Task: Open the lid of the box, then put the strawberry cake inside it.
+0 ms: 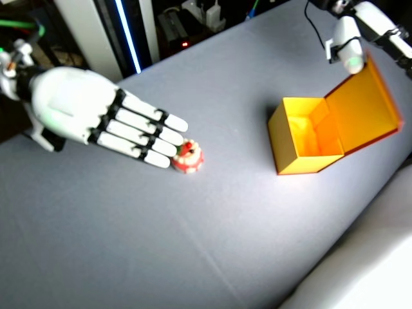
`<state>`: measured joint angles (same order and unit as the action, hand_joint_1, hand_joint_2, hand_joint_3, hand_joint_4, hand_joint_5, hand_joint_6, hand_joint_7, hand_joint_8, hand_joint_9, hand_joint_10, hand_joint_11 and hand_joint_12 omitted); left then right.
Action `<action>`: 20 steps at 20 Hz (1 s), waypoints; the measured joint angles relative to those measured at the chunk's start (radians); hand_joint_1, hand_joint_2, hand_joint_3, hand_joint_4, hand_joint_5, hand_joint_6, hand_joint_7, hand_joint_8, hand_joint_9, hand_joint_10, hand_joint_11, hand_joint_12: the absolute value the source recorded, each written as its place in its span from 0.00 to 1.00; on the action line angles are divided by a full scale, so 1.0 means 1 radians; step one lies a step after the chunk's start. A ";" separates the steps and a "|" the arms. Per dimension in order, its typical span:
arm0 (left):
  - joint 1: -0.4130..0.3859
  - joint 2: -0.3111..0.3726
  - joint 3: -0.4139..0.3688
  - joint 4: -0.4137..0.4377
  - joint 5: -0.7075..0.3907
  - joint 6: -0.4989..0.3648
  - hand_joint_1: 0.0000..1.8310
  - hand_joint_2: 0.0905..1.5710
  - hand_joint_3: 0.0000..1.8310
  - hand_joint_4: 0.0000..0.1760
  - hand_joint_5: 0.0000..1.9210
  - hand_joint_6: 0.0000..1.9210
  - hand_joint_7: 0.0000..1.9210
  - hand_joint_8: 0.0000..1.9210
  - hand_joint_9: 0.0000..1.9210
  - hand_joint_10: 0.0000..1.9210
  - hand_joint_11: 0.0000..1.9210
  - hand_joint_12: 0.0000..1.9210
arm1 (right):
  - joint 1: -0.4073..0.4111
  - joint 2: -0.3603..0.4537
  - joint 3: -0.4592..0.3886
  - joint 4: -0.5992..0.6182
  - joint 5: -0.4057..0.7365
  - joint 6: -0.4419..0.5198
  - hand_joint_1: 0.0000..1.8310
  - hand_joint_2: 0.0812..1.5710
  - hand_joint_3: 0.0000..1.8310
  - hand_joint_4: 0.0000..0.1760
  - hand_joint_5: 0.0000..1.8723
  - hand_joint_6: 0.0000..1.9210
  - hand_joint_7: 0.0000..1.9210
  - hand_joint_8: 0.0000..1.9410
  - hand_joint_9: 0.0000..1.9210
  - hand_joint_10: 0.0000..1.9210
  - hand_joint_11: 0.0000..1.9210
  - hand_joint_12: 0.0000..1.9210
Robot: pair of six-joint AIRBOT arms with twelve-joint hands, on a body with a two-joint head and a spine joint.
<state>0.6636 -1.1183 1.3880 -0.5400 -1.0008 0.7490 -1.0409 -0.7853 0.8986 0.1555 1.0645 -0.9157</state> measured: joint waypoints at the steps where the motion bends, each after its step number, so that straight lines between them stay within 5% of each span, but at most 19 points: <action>1: 0.000 0.002 0.000 -0.012 0.010 0.000 0.13 0.89 0.00 0.60 0.00 0.00 0.00 0.00 0.00 0.00 0.00 0.00 | -0.009 0.000 0.000 0.000 0.003 0.002 0.31 0.83 0.00 0.00 0.00 0.00 0.00 0.00 0.00 0.00 0.00 0.00; 2: 0.003 0.002 0.002 -0.013 0.016 -0.001 0.16 0.89 0.00 0.63 0.00 0.00 0.00 0.00 0.00 0.00 0.00 0.00 | -0.010 -0.001 0.000 0.000 0.000 0.002 0.31 0.83 0.00 0.00 0.00 0.00 0.00 0.00 0.00 0.00 0.00 0.00; 3: 0.015 0.009 0.002 -0.010 0.021 -0.003 0.23 0.86 0.00 0.89 0.00 0.00 0.00 0.00 0.00 0.00 0.00 0.00 | -0.010 -0.003 0.002 0.000 -0.001 0.002 0.29 0.84 0.00 0.00 0.00 0.00 0.00 0.00 0.00 0.00 0.00 0.00; 7: 0.062 0.045 -0.050 0.068 0.002 0.005 0.27 0.84 0.00 0.82 0.00 0.00 0.00 0.00 0.00 0.00 0.00 0.00 | -0.010 -0.004 0.002 -0.004 0.000 0.015 0.30 0.83 0.00 0.00 0.00 0.00 0.00 0.00 0.00 0.00 0.01 0.00; 8: 0.077 0.064 -0.082 0.120 -0.006 0.024 0.34 0.84 0.01 0.68 0.00 0.00 0.00 0.00 0.00 0.00 0.00 0.10 | -0.010 -0.004 0.003 -0.015 0.000 0.020 0.29 0.83 0.00 0.00 0.00 0.00 0.00 0.00 0.00 0.00 0.00 0.00; 9: 0.080 0.072 -0.096 0.147 -0.006 0.042 0.34 0.84 0.01 0.68 0.00 0.00 0.00 0.00 0.00 0.00 0.00 0.10 | -0.010 -0.005 0.004 -0.023 -0.002 0.023 0.29 0.83 0.00 0.00 0.00 0.00 0.00 0.00 0.00 0.00 0.00 0.00; 10: 0.089 0.089 -0.127 0.196 -0.014 0.061 0.40 0.86 0.00 0.80 0.00 0.00 0.00 0.00 0.00 0.00 0.00 0.03 | -0.003 -0.008 0.011 -0.034 -0.010 0.029 0.29 0.82 0.00 0.00 0.00 0.00 0.00 0.00 0.00 0.00 0.00 0.00; 11: 0.102 0.102 -0.147 0.239 -0.024 0.064 0.43 0.88 0.01 0.61 0.00 0.00 0.00 0.00 0.00 0.00 0.00 0.01 | 0.006 -0.012 0.017 -0.037 -0.016 0.034 0.30 0.81 0.00 0.00 0.00 0.00 0.00 0.00 0.00 0.00 0.01 0.01; 12: 0.113 0.114 -0.166 0.278 -0.030 0.066 0.43 0.88 0.01 0.66 0.01 0.00 0.00 0.00 0.00 0.00 0.00 0.00 | 0.017 -0.017 0.025 -0.039 -0.025 0.040 0.31 0.80 0.00 0.00 0.00 0.00 0.00 0.00 0.00 0.00 0.01 0.01; 14: 0.154 0.145 -0.215 0.353 -0.053 0.066 0.40 0.89 0.01 0.45 0.09 0.03 0.02 0.00 0.00 0.00 0.00 0.00 | 0.073 -0.041 0.054 -0.069 -0.093 0.050 0.38 0.76 0.01 0.00 0.02 0.00 0.01 0.00 0.03 0.01 0.00 0.26; 16: 0.198 0.184 -0.260 0.394 -0.076 0.078 0.46 0.88 0.00 0.28 0.10 0.03 0.00 0.00 0.00 0.00 0.02 0.01 | 0.124 -0.074 0.080 -0.107 -0.163 0.055 0.38 0.75 0.00 0.00 0.03 0.00 0.03 0.00 0.06 0.02 0.00 0.39; 18: 0.234 0.216 -0.294 0.418 -0.103 0.083 0.46 0.87 0.00 0.00 0.17 0.01 0.02 0.00 0.00 0.00 0.00 0.16 | 0.161 -0.105 0.104 -0.129 -0.229 0.057 0.41 0.72 0.00 0.00 0.05 0.01 0.05 0.00 0.07 0.03 0.00 0.47; 20: 0.277 0.242 -0.321 0.432 -0.137 0.083 0.45 0.88 0.00 0.00 0.19 0.01 0.04 0.00 0.02 0.00 0.00 0.26 | 0.193 -0.134 0.132 -0.132 -0.284 0.058 0.43 0.72 0.00 0.00 0.05 0.00 0.05 0.00 0.08 0.03 0.00 0.50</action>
<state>0.9401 -0.8764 1.0668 -0.1081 -1.1374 0.8322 -0.8474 -0.9192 1.0309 0.0231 0.7807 -0.8581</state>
